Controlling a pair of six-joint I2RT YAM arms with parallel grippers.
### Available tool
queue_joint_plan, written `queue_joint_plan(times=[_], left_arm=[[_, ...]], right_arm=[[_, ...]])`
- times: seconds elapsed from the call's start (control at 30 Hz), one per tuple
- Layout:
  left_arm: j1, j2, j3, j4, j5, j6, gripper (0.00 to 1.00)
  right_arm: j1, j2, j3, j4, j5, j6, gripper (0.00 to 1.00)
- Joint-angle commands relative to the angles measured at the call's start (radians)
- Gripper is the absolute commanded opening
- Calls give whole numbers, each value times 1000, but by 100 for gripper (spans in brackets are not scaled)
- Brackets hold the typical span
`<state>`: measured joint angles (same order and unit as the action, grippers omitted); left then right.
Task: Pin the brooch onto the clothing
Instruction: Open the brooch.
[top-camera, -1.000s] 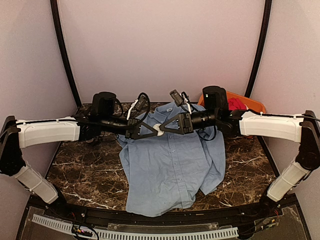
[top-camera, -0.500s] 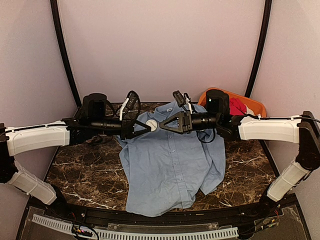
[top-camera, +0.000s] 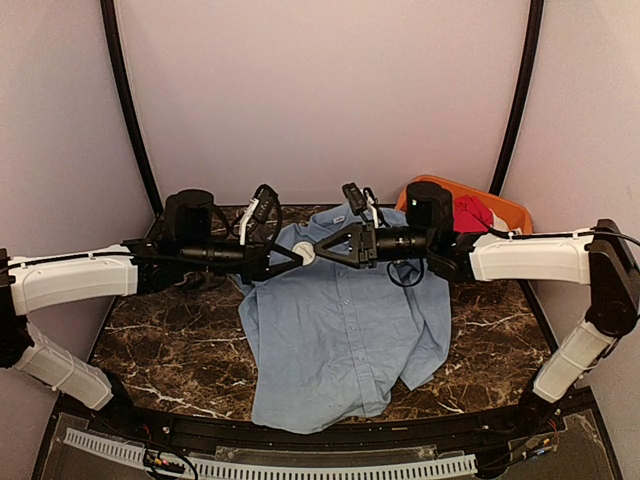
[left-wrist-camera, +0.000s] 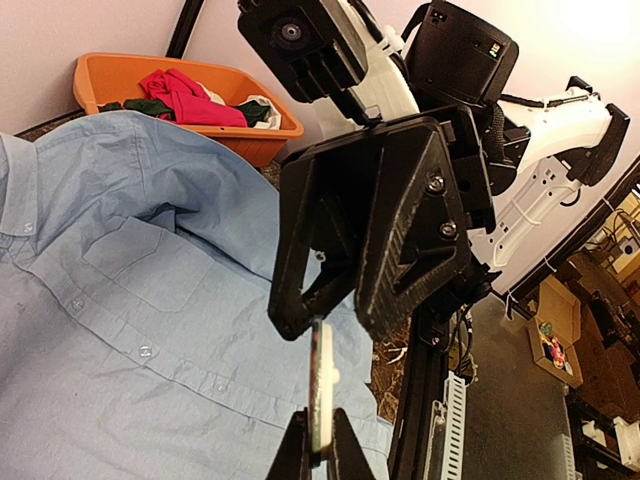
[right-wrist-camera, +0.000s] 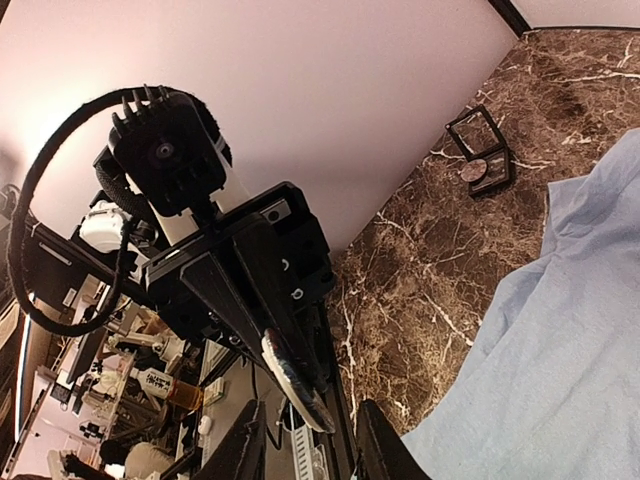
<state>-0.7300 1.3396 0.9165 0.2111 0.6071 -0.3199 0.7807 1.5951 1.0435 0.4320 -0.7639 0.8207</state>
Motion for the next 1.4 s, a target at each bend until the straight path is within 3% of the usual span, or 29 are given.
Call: queue_joint_plan(times=[0.0,0.3,0.57,0.97,1.17,1.37], left_arm=[[-6,-32,-21,30,8,4,1],[-6,-32,-25,33,3,-1,1],[-8,-34,-25,34,3,1,1],[-9,-38,-26,26,-16,4,1],[-11,-41,-27,27,-21,5,1],[-11,-46,-28,27,-24,5,1]], right_arm=[[11,9,18,-16,30,-36,30],[22,50,55,-10,11,-30,29],[25,59,64,23,-3,-7,18],[35,74,100,-43,16,-34,18],[45,75,128,-120,48,-80,7],[50,81,150,-158,61,-101,4]])
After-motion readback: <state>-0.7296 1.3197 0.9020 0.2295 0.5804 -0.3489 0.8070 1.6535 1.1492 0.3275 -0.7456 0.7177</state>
